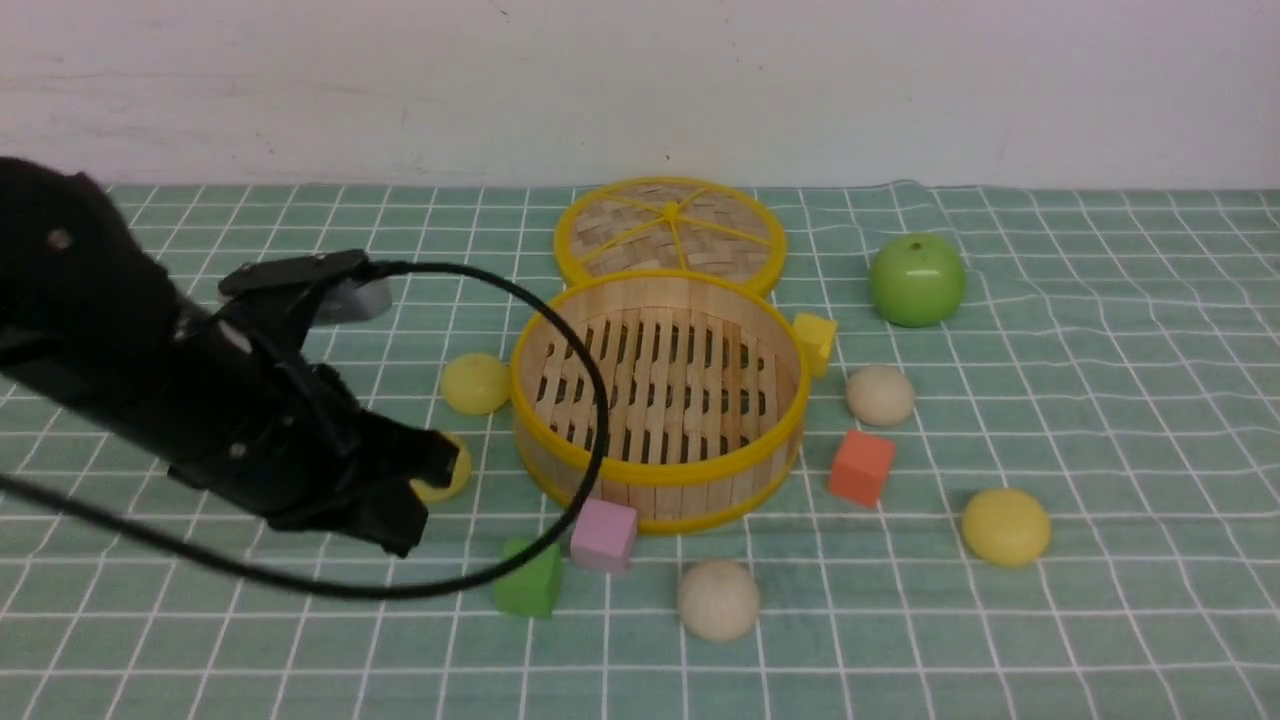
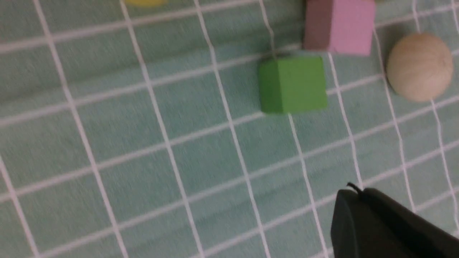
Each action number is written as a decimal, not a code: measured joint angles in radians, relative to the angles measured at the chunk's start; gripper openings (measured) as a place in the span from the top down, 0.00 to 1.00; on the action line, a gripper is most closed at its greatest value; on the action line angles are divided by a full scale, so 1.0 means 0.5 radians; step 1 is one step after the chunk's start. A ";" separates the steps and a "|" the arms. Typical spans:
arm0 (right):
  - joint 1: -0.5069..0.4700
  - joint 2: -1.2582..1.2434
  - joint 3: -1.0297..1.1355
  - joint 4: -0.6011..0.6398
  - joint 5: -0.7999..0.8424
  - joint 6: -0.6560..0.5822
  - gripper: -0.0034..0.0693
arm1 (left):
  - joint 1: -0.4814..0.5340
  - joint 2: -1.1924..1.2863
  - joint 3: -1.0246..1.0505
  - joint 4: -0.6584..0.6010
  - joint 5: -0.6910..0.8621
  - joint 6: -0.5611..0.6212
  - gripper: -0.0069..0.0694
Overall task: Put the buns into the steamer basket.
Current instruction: Use the left arm to grab a steamed stuffed bun
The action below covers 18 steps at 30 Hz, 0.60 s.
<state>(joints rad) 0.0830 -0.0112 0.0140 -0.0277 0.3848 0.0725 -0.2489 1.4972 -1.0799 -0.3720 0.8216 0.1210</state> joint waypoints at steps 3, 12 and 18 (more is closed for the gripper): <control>0.000 0.000 0.000 0.000 0.000 0.000 0.62 | 0.000 0.210 -0.198 0.153 -0.061 -0.020 0.92; 0.000 0.000 0.000 0.000 0.000 0.000 0.62 | 0.093 0.704 -0.628 0.368 -0.129 -0.173 0.62; 0.000 0.000 0.000 0.000 0.000 0.000 0.62 | 0.093 0.884 -0.748 0.379 -0.172 -0.173 0.52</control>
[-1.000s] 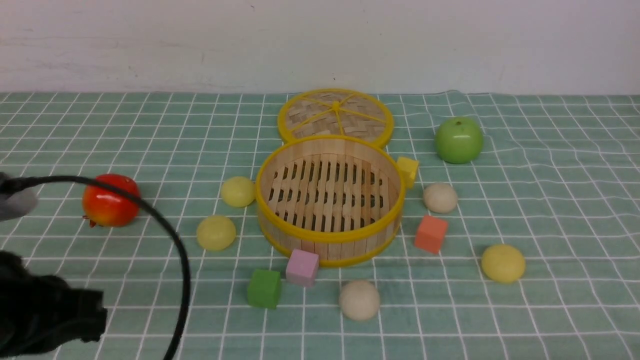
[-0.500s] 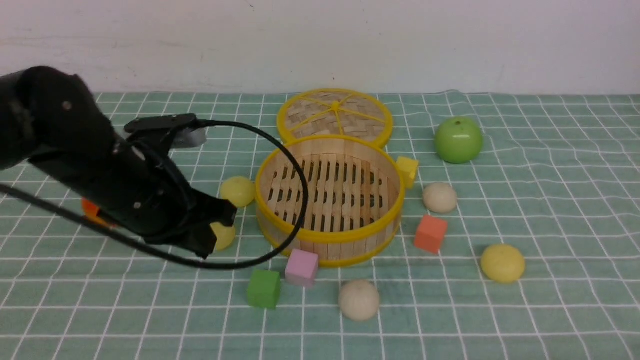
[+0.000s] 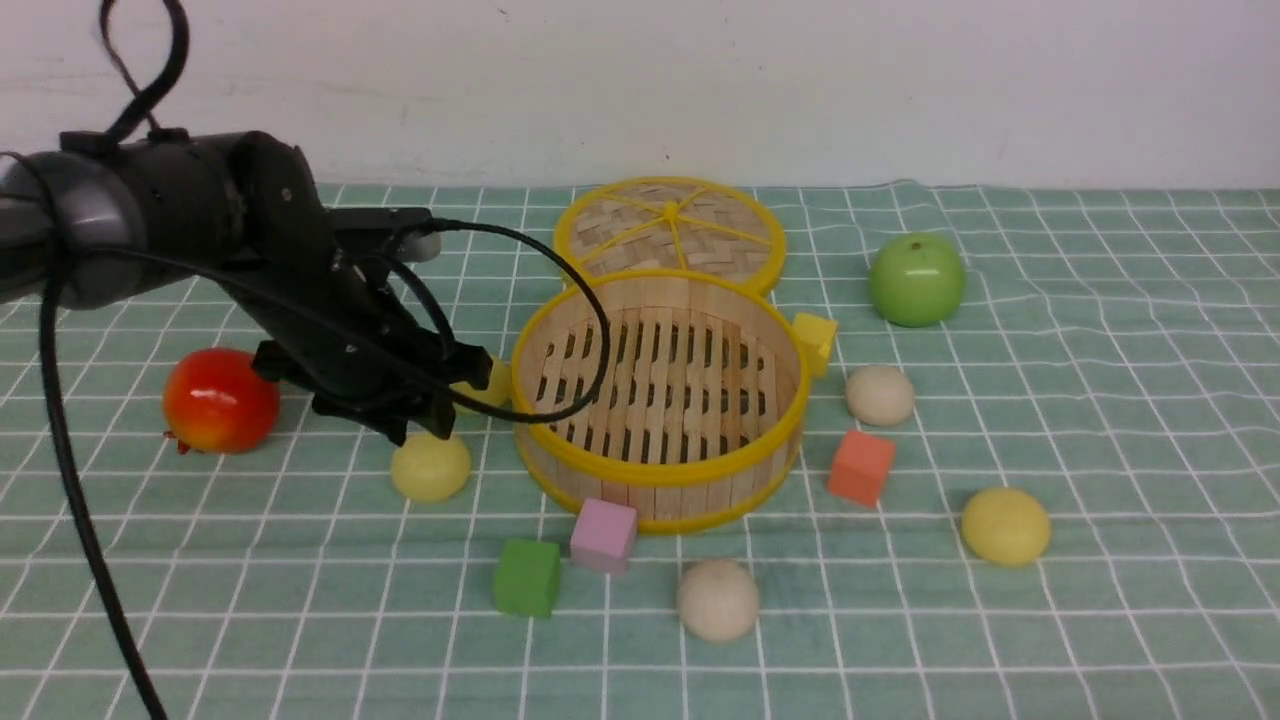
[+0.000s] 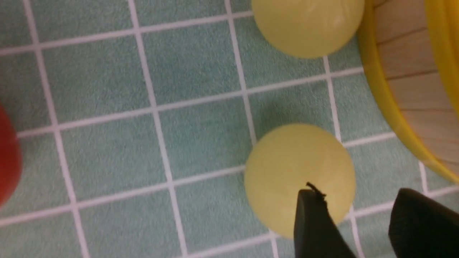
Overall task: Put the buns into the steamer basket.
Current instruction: Use the left arm to grab a steamed stuffed bun
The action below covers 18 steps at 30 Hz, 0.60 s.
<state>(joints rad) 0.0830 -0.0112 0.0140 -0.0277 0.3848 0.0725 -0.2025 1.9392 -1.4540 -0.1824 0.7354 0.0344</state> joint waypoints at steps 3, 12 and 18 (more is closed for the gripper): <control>0.000 0.000 0.000 0.000 0.000 0.000 0.62 | 0.000 0.042 -0.009 0.017 -0.019 0.000 0.52; 0.000 0.000 0.000 0.000 0.000 0.000 0.62 | 0.000 0.145 -0.009 0.078 -0.117 0.000 0.56; 0.000 0.000 0.000 0.000 0.000 0.000 0.62 | 0.000 0.149 -0.023 0.078 -0.075 0.009 0.91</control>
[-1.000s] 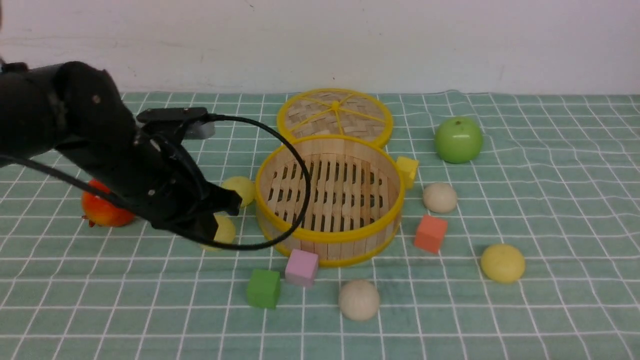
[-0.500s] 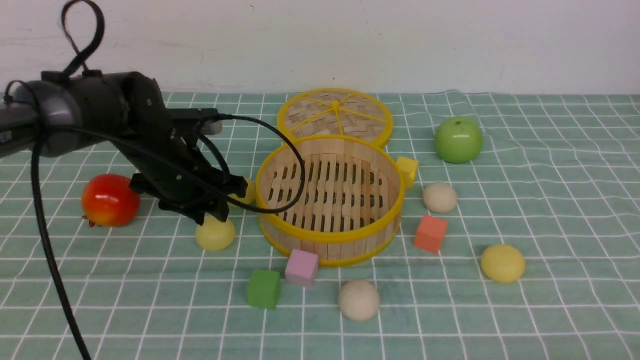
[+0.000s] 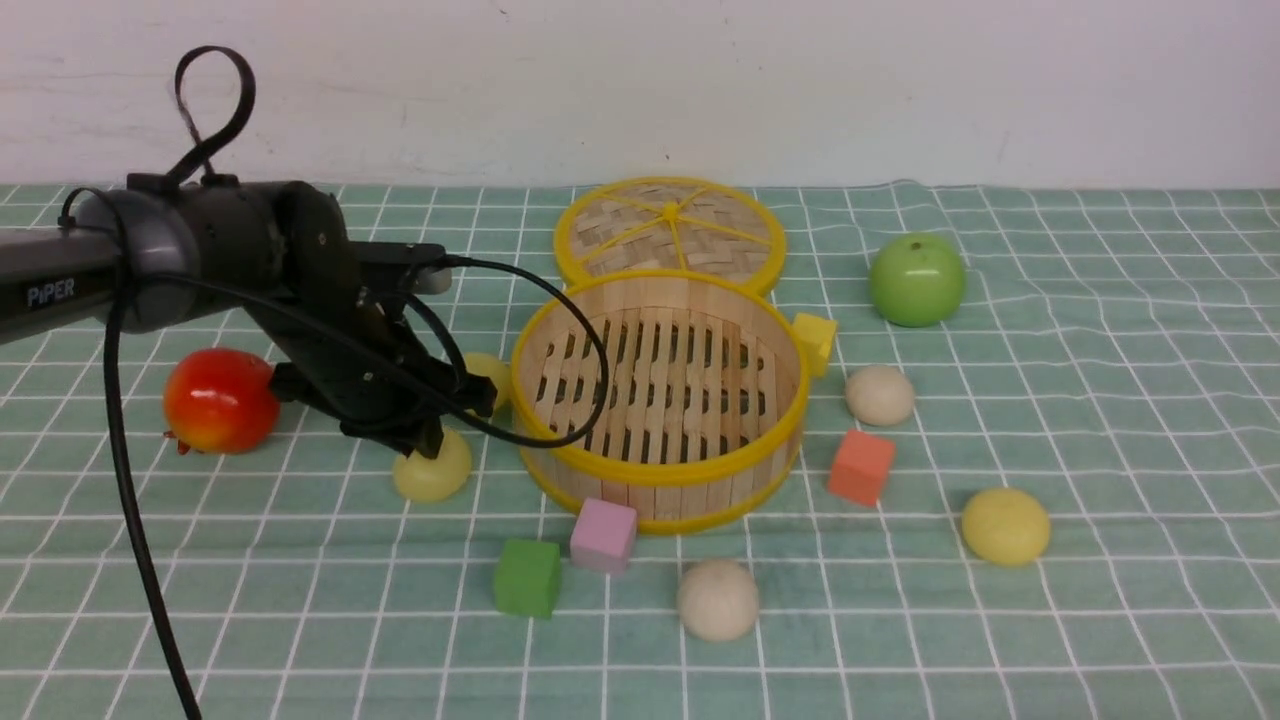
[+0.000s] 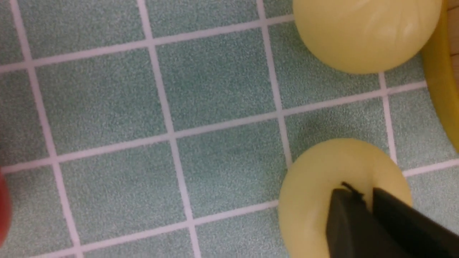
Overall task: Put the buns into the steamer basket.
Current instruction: Use the left arm to grab a steamed stuffed bun, then use the left arm to put the steamed stuffed bun into the steamer
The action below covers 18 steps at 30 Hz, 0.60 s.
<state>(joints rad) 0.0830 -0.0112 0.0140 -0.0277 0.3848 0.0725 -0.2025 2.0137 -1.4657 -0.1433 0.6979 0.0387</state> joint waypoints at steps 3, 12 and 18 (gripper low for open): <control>0.000 0.000 0.000 0.000 0.000 0.000 0.62 | -0.006 -0.061 0.000 -0.012 0.096 0.000 0.93; 0.000 0.000 0.000 0.000 0.000 0.000 0.62 | -0.298 -0.403 -0.002 -0.464 -0.007 0.431 0.93; 0.000 0.000 0.000 0.000 0.000 0.000 0.62 | -0.441 -0.209 -0.002 -0.535 -0.345 0.592 0.92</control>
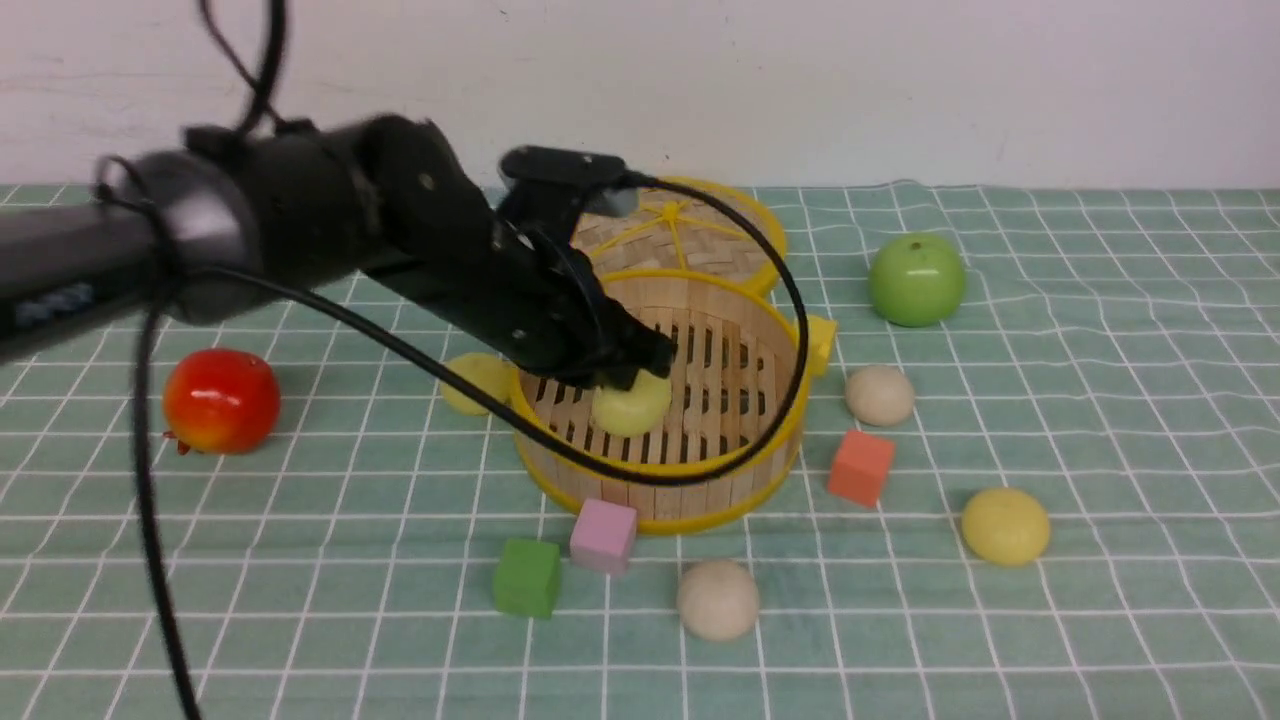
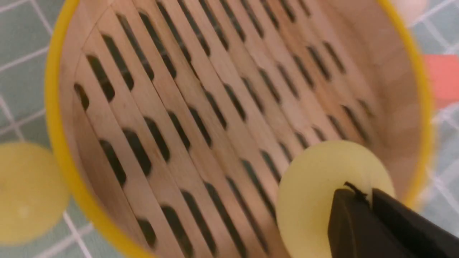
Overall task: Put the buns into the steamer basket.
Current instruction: Use the left arm to put the steamed stuffed bun into the steamer, then use the left arm to grab a steamed stuffed bun
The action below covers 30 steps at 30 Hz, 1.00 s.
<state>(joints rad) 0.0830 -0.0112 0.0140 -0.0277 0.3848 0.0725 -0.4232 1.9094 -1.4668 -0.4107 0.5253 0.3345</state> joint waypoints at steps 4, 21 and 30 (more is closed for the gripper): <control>0.000 0.000 0.000 0.000 0.000 0.000 0.62 | 0.009 0.127 0.000 0.063 -0.049 -0.071 0.89; 0.000 0.000 0.000 0.000 0.000 0.000 0.62 | 0.088 -0.234 -0.068 0.354 0.126 -0.595 0.34; 0.000 0.000 0.000 0.000 0.000 0.000 0.62 | 0.377 0.043 -0.109 0.459 0.174 -0.648 0.53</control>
<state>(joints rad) 0.0830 -0.0112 0.0140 -0.0277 0.3848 0.0725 -0.2346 1.9308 -1.5214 -0.1812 0.6124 0.0107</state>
